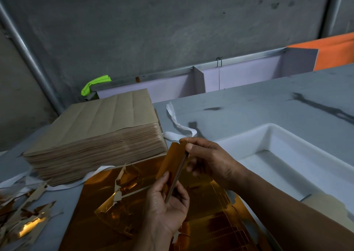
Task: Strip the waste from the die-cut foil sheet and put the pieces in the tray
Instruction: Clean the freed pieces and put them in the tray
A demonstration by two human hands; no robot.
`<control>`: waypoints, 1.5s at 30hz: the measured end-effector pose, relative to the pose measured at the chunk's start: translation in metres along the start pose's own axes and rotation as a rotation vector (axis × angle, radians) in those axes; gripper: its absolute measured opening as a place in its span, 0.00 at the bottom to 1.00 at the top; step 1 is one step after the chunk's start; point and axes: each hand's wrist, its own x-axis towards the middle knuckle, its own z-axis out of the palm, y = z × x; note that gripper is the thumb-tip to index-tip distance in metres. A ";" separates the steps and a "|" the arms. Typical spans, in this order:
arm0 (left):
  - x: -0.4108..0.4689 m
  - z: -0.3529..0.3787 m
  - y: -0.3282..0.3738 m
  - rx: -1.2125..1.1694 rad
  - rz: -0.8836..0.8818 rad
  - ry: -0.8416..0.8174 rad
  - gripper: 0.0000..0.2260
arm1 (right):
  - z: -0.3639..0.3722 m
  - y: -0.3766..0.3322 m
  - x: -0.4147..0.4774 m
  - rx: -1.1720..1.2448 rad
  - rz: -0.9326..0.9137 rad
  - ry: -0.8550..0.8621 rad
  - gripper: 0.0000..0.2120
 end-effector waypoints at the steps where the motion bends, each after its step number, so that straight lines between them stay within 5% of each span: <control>1: 0.000 0.000 0.000 -0.001 0.001 -0.003 0.16 | 0.000 0.000 0.000 -0.008 -0.002 0.000 0.11; 15: -0.002 0.002 0.004 0.048 0.045 0.015 0.15 | -0.001 -0.001 0.000 -0.018 0.002 -0.021 0.11; 20: -0.004 0.003 0.004 0.065 0.067 0.019 0.15 | -0.001 0.000 0.000 -0.038 0.009 -0.029 0.17; 24: -0.003 0.003 0.003 0.054 0.078 0.032 0.18 | -0.002 0.002 0.002 -0.040 -0.006 -0.001 0.12; 29: -0.001 0.009 0.009 0.134 0.188 0.081 0.22 | -0.003 0.003 0.003 -0.007 0.041 0.032 0.23; 35: -0.001 0.013 0.009 0.286 0.322 0.069 0.24 | -0.005 0.006 0.007 -0.097 0.066 0.083 0.09; 45: -0.006 0.008 0.020 0.383 0.489 -0.004 0.21 | -0.010 0.002 0.008 -0.045 0.053 0.230 0.09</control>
